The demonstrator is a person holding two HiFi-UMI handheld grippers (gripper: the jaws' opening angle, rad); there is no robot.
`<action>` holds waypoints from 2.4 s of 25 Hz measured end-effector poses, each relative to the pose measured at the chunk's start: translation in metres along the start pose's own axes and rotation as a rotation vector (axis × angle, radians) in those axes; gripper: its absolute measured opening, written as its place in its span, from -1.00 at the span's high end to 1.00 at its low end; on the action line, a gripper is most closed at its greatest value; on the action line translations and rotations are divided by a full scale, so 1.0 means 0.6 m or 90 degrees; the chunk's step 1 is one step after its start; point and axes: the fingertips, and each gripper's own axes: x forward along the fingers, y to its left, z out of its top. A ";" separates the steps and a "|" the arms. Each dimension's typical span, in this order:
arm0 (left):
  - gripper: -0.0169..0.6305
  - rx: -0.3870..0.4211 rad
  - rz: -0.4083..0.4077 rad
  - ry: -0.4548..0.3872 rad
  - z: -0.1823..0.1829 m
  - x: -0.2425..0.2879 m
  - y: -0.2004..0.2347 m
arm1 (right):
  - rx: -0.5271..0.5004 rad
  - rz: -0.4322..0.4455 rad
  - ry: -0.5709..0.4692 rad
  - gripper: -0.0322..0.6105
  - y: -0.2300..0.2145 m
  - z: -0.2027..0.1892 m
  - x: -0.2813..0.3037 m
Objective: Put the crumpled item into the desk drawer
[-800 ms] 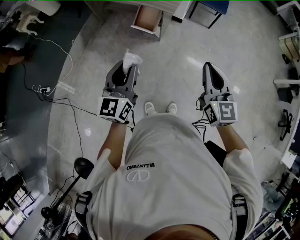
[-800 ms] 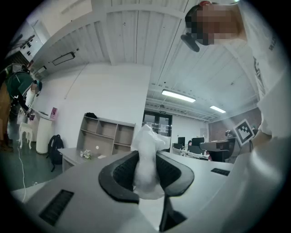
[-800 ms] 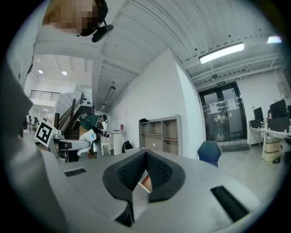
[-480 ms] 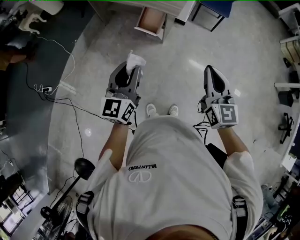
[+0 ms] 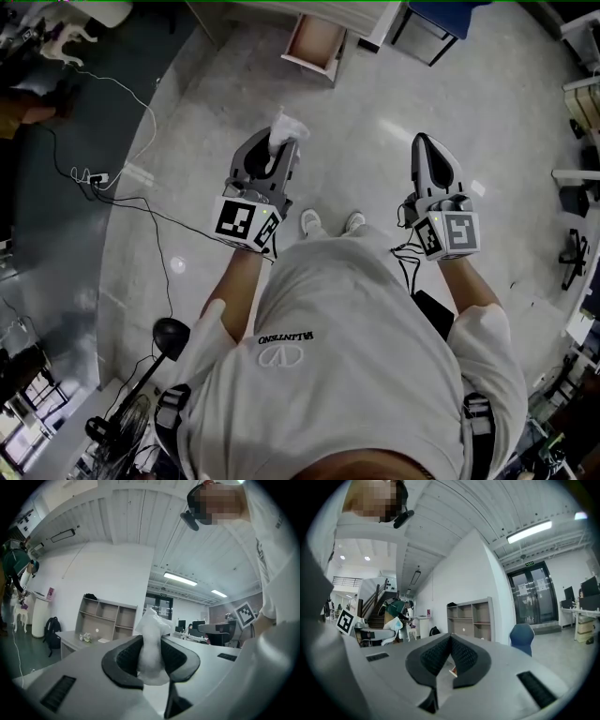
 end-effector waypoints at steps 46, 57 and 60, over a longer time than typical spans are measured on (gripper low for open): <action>0.67 -0.039 0.036 0.041 -0.043 0.370 0.156 | 0.027 0.105 0.059 0.90 -0.160 -0.038 0.372; 0.67 -0.053 0.002 0.072 -0.078 0.439 0.244 | 0.040 0.082 0.084 0.91 -0.144 -0.076 0.473; 0.67 -0.050 -0.008 0.086 -0.086 0.473 0.271 | 0.034 0.085 0.106 0.90 -0.147 -0.094 0.520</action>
